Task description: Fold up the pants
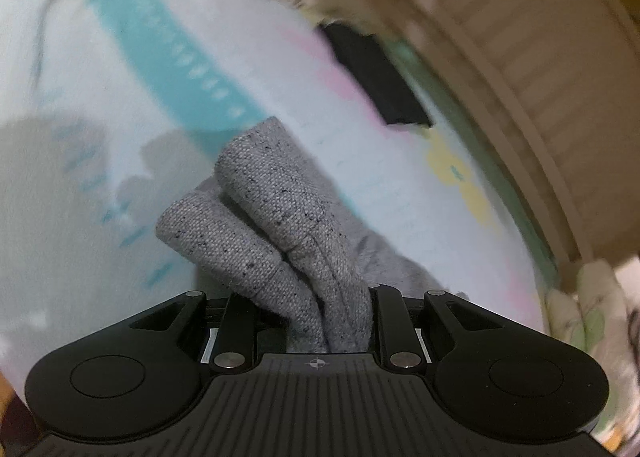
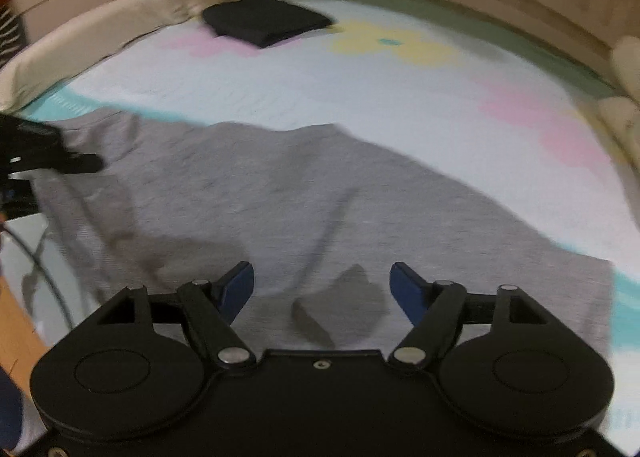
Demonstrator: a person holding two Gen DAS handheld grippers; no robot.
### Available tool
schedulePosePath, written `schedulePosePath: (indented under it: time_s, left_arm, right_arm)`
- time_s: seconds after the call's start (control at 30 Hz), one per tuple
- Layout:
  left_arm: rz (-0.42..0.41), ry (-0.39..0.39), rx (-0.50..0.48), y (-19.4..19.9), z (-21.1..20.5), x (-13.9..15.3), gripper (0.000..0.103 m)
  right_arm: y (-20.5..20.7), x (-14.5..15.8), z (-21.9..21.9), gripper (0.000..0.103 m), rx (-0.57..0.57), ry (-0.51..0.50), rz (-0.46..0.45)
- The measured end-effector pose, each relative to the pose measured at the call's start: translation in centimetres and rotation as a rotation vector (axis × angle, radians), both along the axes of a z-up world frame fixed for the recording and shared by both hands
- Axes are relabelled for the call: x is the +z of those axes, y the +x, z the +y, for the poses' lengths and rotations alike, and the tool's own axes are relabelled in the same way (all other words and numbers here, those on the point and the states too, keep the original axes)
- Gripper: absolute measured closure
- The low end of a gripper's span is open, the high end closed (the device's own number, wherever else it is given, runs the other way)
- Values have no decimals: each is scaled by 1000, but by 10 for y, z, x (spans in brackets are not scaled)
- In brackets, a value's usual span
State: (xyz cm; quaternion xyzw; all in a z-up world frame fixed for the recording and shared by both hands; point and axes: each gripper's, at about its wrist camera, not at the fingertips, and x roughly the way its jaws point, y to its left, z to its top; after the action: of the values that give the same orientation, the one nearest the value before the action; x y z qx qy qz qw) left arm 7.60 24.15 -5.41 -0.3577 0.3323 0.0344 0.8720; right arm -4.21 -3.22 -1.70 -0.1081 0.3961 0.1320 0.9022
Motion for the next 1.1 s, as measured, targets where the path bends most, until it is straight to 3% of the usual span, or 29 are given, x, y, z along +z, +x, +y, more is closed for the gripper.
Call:
schedulePosePath:
  time_s: [0.2, 0.4, 0.57, 0.7, 0.83, 0.97, 1.1]
  left_arm:
    - [-136, 132, -76, -14, -26, 40, 83]
    - [-281, 304, -168, -20, -71, 90, 83]
    - [-447, 527, -319, -30, -155, 132, 83]
    - [-556, 669, -512, -38, -246, 135, 83]
    - [-514, 666, -731, -36, -330, 98, 83]
    - [-311, 643, -947, -16, -404, 35, 80]
    - [-249, 676, -1014, -13, -435, 4, 71]
  right_arm:
    - [14, -22, -41, 24, -102, -66, 89]
    - [17, -18, -58, 20, -124, 14, 120]
    - [12, 12, -91, 19, -203, 81, 67]
    - [15, 36, -135, 19, -333, 124, 29]
    - [20, 52, -195, 19, -513, 164, -1]
    - [20, 57, -249, 19, -709, 121, -36]
    - [15, 58, -285, 19, -826, 84, -48]
